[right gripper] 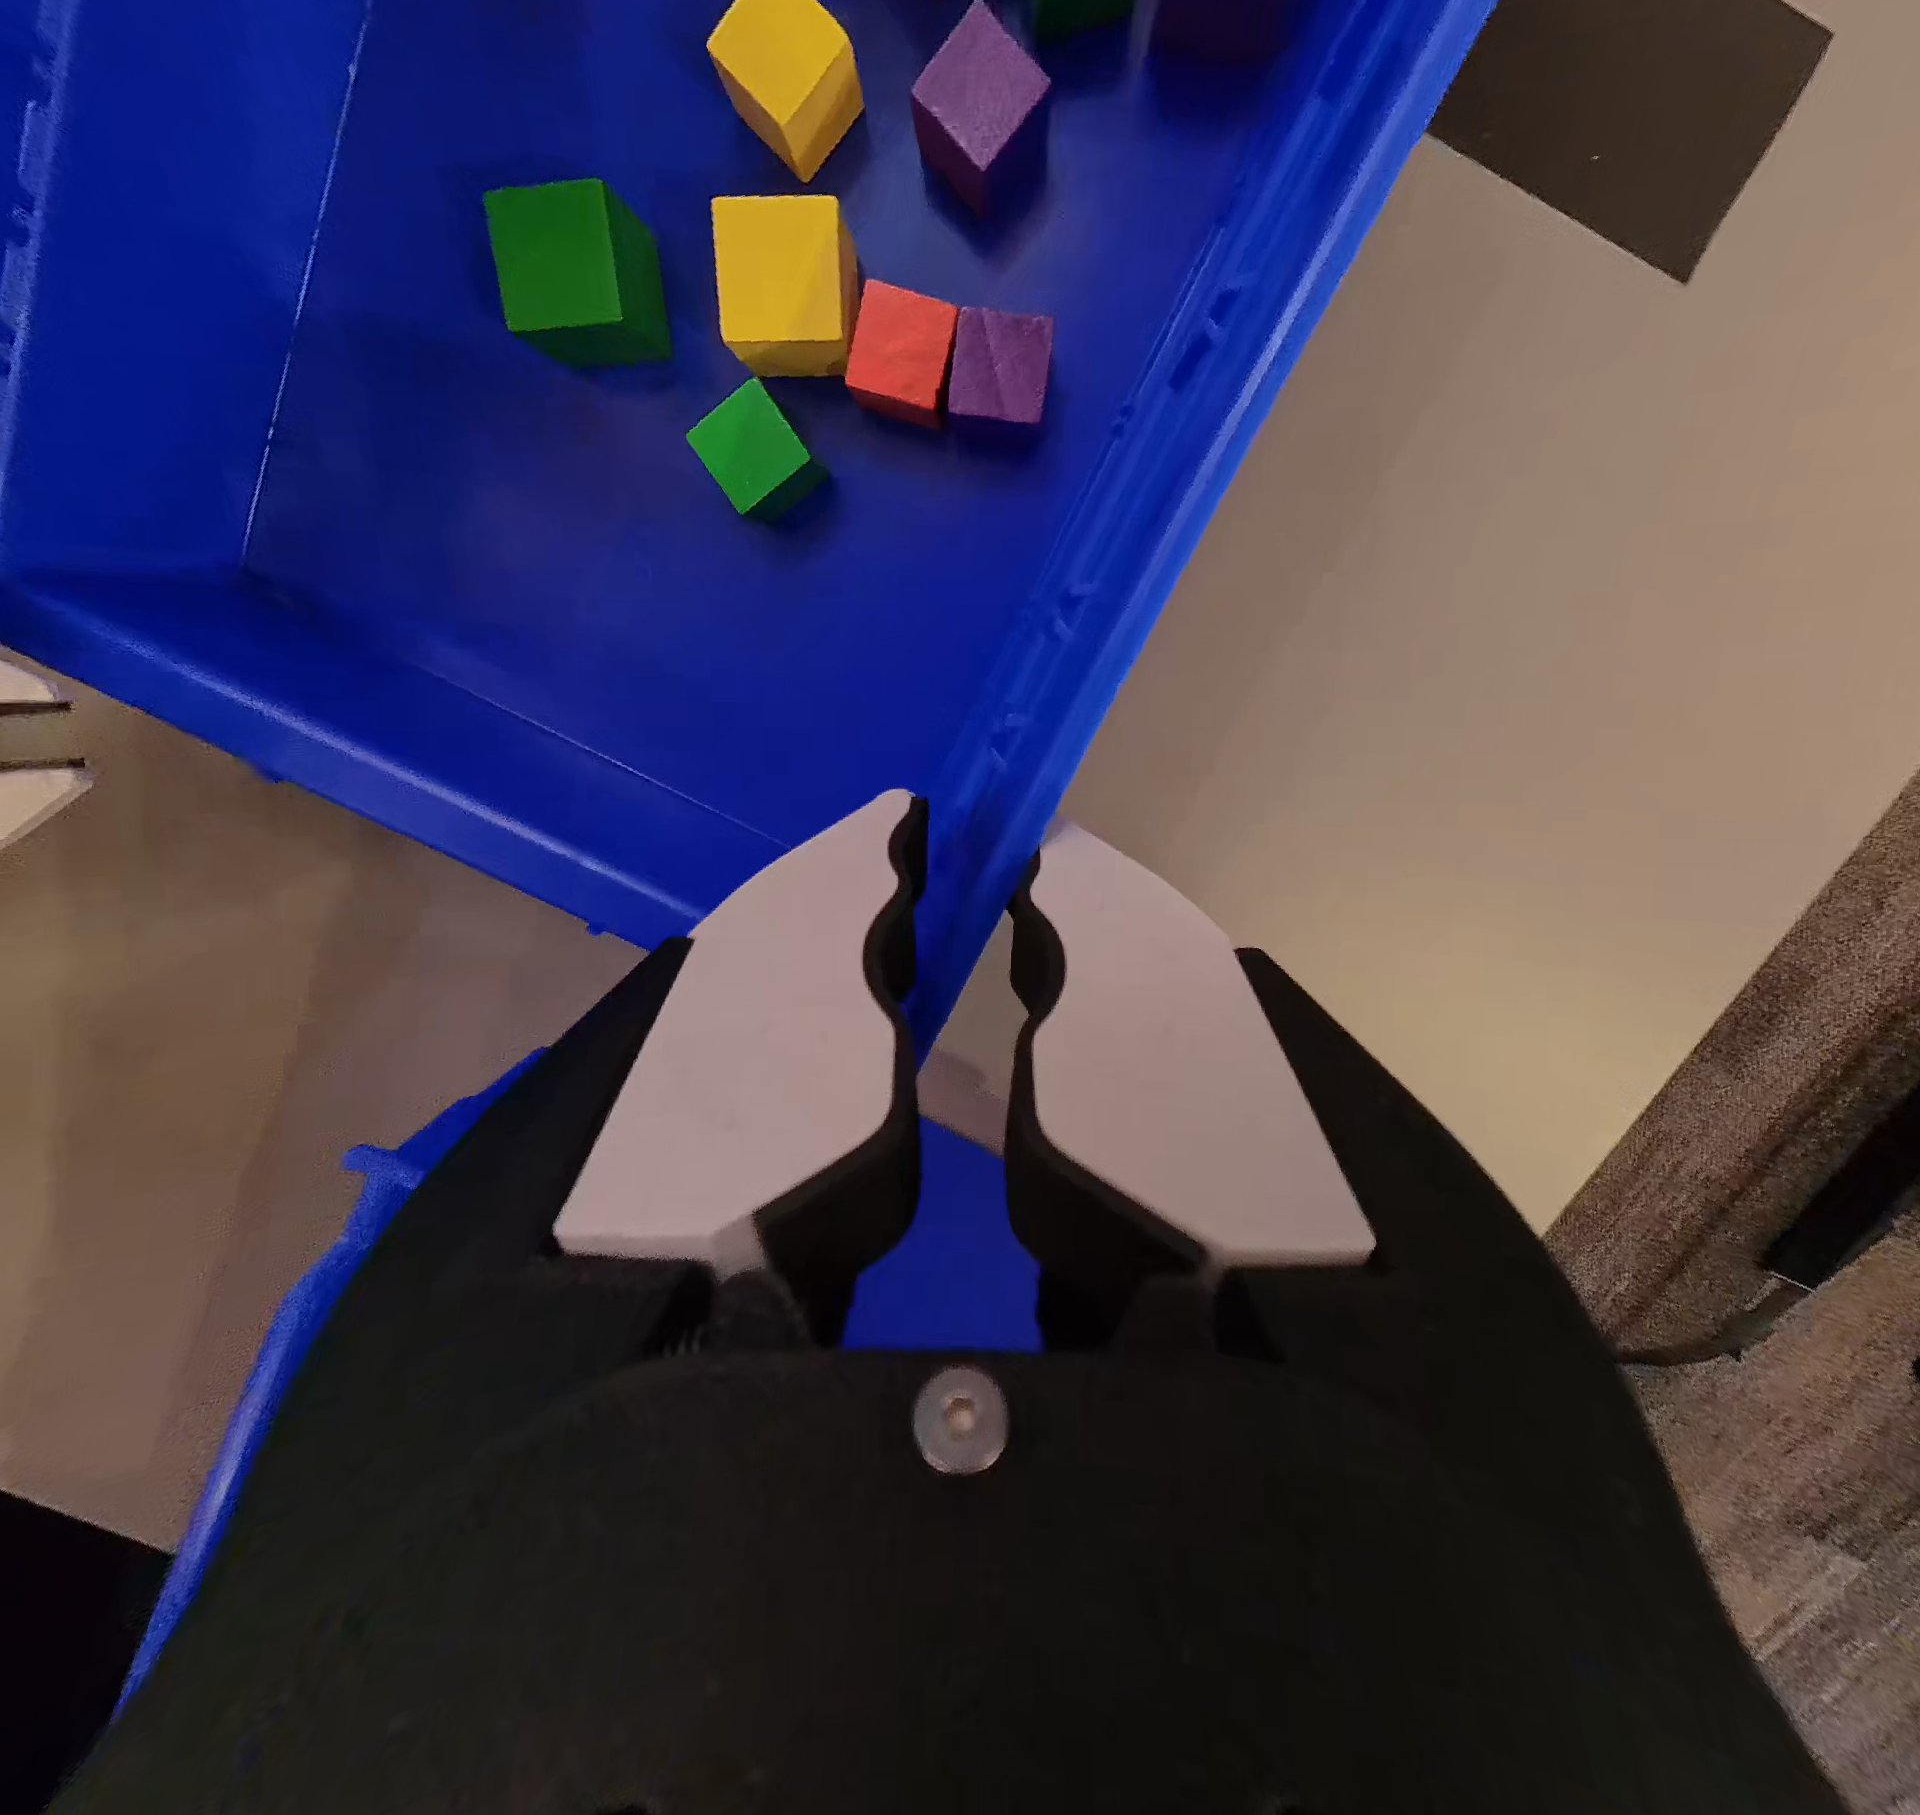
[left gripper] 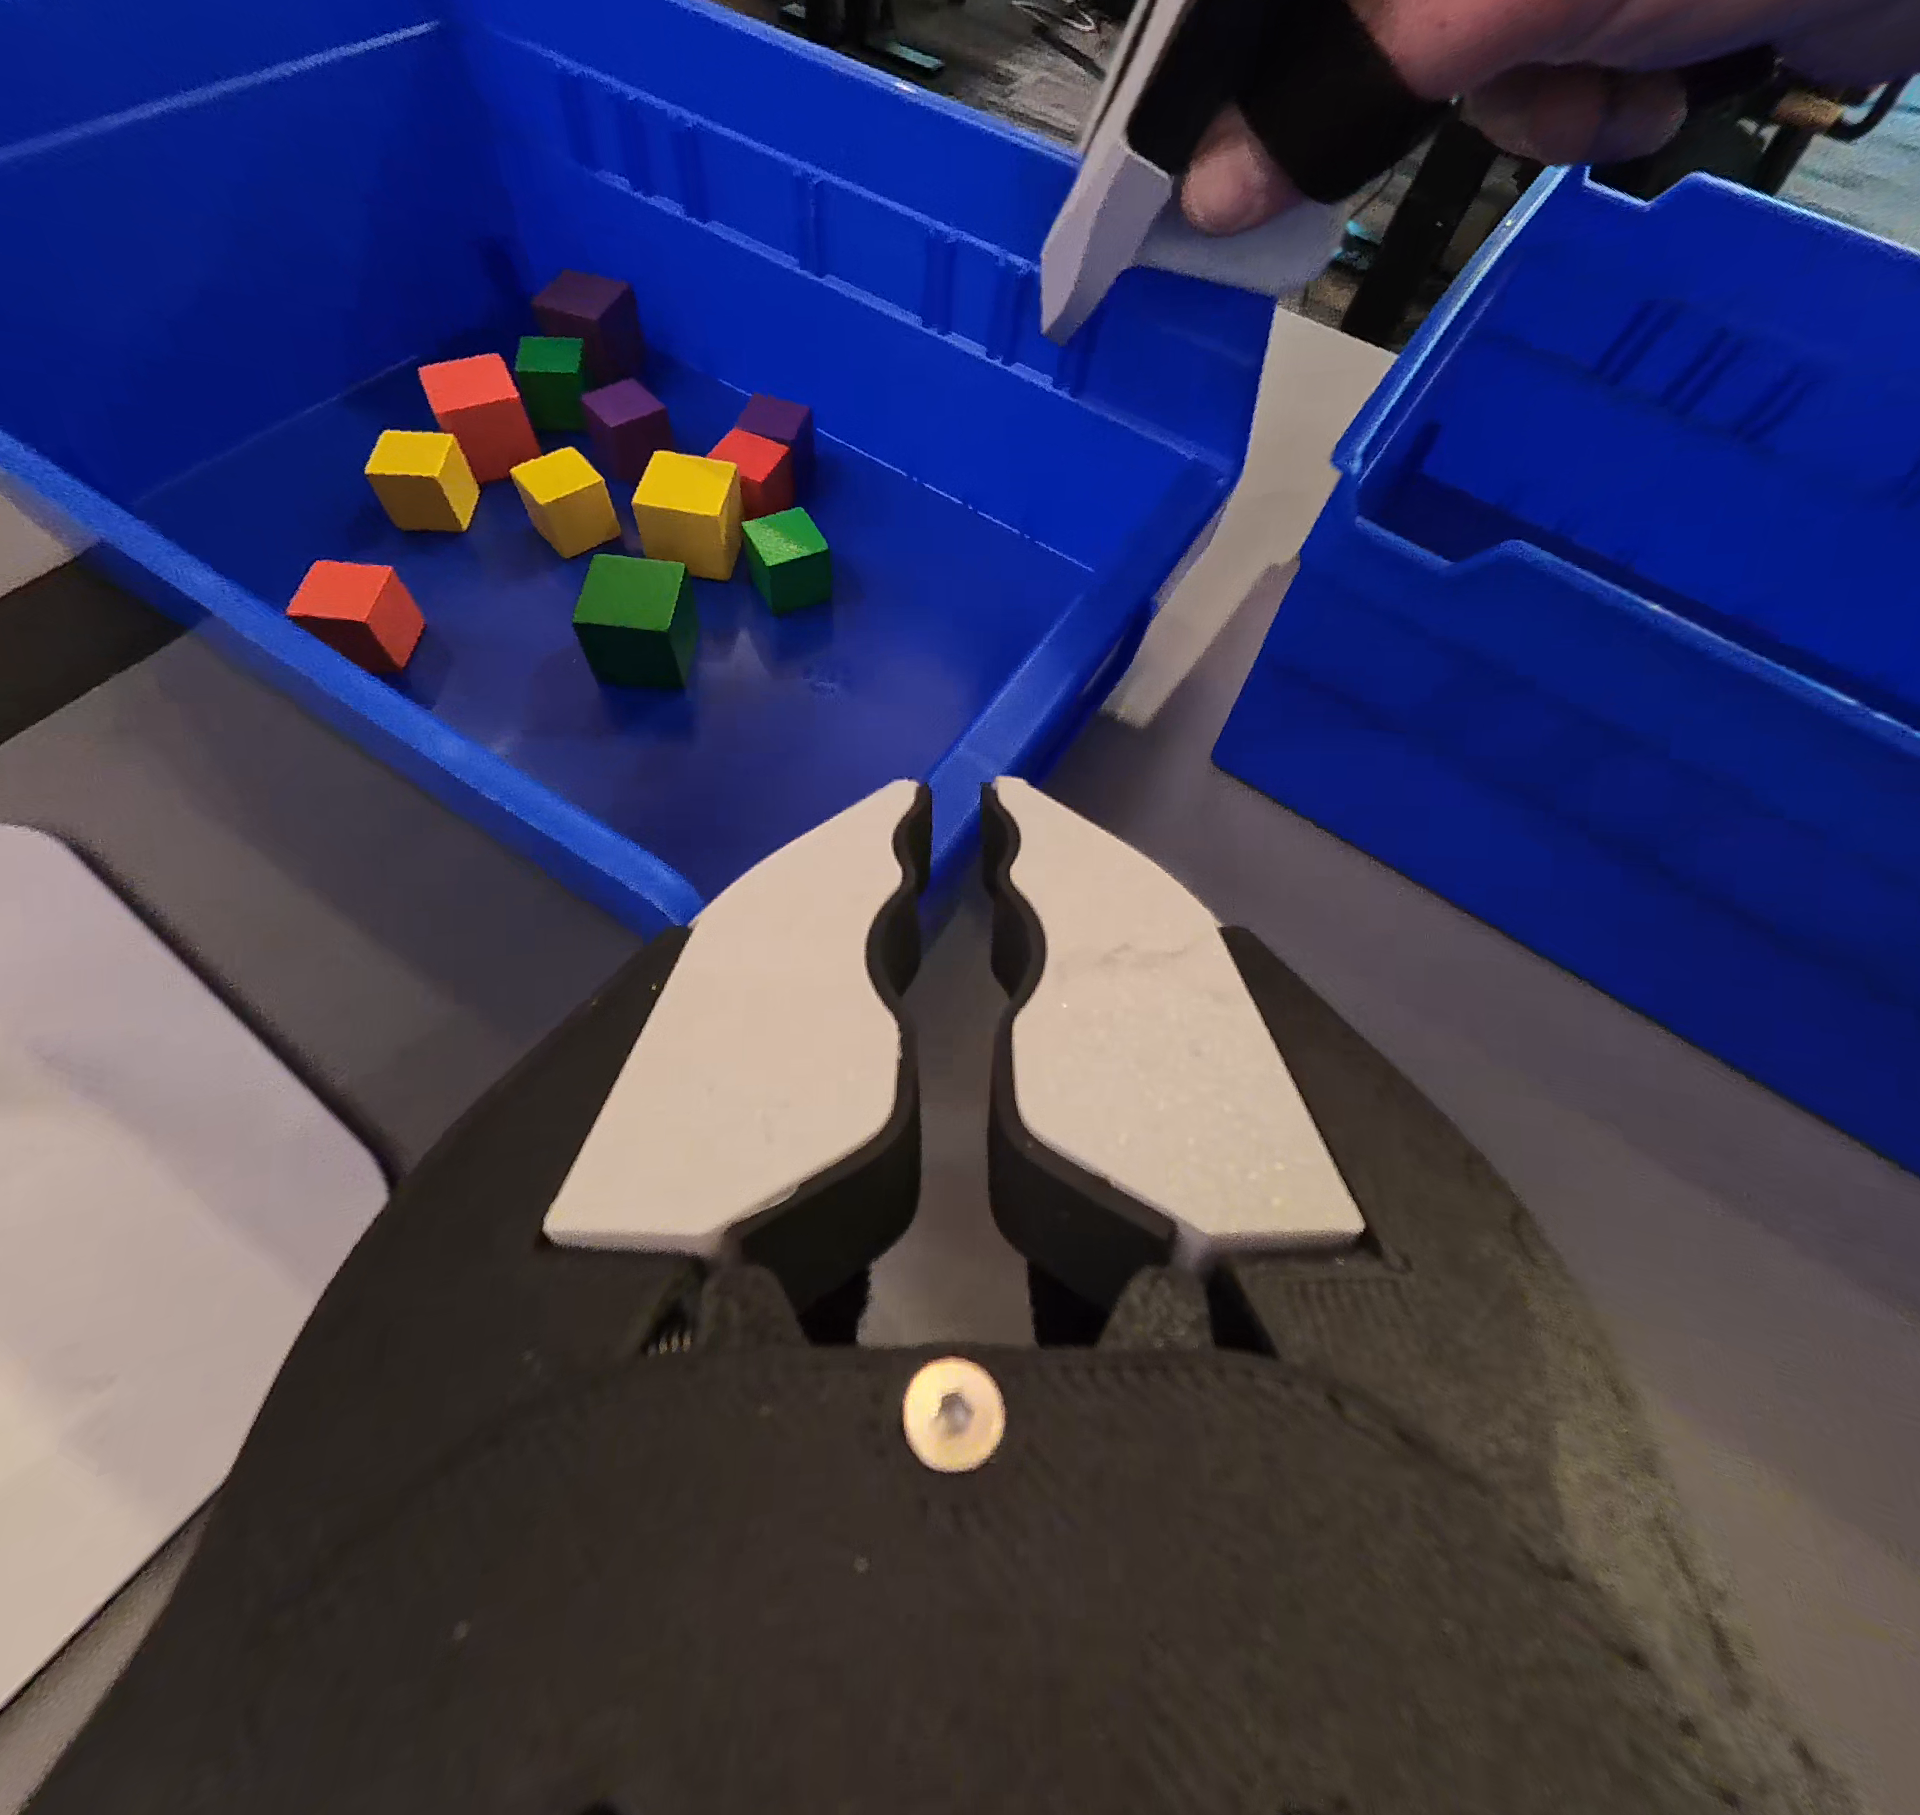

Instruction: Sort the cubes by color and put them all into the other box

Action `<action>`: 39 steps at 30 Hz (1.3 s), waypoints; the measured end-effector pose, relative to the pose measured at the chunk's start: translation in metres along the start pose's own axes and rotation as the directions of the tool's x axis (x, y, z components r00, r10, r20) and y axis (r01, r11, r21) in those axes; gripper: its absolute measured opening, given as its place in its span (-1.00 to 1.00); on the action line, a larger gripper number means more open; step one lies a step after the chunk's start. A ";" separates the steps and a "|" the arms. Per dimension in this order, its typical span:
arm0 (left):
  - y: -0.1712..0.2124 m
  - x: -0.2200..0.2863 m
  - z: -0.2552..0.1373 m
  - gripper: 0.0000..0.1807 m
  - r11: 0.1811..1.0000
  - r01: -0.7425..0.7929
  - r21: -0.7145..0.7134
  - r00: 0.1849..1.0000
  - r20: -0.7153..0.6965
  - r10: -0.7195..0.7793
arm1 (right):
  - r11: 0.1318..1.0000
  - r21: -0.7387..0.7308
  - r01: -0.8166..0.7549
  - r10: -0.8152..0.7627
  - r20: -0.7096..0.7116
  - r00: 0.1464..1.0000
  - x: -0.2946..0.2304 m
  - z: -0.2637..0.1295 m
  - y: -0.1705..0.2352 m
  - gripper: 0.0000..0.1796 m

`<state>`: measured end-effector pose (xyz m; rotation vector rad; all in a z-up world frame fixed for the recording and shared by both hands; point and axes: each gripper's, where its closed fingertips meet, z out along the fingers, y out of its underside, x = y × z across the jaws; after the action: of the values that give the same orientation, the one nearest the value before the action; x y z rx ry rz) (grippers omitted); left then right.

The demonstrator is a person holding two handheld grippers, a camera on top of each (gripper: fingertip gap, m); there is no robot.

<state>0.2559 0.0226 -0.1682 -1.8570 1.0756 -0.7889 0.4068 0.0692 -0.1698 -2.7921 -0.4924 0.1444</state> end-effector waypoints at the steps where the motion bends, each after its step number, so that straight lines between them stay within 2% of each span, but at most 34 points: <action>1: 0.001 -0.003 -0.002 -0.91 1.000 0.000 -0.002 1.000 0.007 0.000 | 1.000 -0.002 0.001 -0.001 0.006 1.000 -0.004 0.000 0.001 -0.83; 15: 0.012 -0.036 -0.022 -0.86 1.000 0.018 -0.013 0.998 0.059 -0.018 | 0.997 -0.052 0.050 -0.044 0.119 0.992 -0.060 -0.003 0.010 -0.67; 19: 0.014 -0.047 -0.029 -0.82 0.999 0.043 -0.006 0.996 0.073 -0.043 | 0.995 -0.067 0.078 -0.066 0.172 0.983 -0.077 -0.006 0.014 -0.78; 22: 0.018 -0.054 -0.035 -0.79 0.998 0.056 -0.005 0.994 0.091 -0.056 | 0.994 -0.046 0.095 -0.085 0.190 0.978 -0.085 -0.006 0.014 -0.74; 25: 0.018 -0.055 -0.045 -0.77 0.999 0.043 0.024 0.992 0.117 -0.045 | 0.993 0.019 0.118 -0.120 0.143 0.982 -0.082 -0.015 0.009 -0.63; 27: 0.019 -0.046 -0.051 -0.78 1.000 -0.018 0.004 0.993 0.116 0.017 | 0.987 0.063 0.148 -0.155 0.119 0.981 -0.085 -0.027 0.010 -0.63; 29: 0.007 -0.029 -0.057 -0.74 0.989 -0.144 0.040 0.985 0.102 0.140 | 0.978 0.097 0.184 -0.194 0.100 0.976 -0.089 -0.040 0.015 -0.65; 32: -0.010 -0.013 -0.052 -0.70 0.901 -0.433 -0.040 0.891 0.135 0.434 | 0.964 0.155 0.215 -0.232 0.102 0.967 -0.098 -0.059 0.024 -0.67; 35: -0.009 0.010 -0.032 -0.61 0.786 -0.602 -0.140 0.794 -0.004 0.608 | 0.958 0.160 0.240 -0.258 0.104 0.961 -0.104 -0.070 0.044 -0.65; 38: 0.015 0.018 -0.012 -0.50 0.686 -0.663 -0.300 0.746 -0.182 0.641 | 0.951 0.147 0.273 -0.289 0.102 0.952 -0.110 -0.078 0.070 -0.59; 39: 0.021 0.015 -0.007 -0.45 0.657 -0.668 -0.350 0.738 -0.199 0.645 | 0.950 0.141 0.279 -0.295 0.100 0.950 -0.112 -0.080 0.079 -0.56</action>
<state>0.2488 0.0011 -0.1819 -1.5542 1.9167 -0.1830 0.3388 -0.0623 -0.1129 -2.5645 -0.8814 0.2699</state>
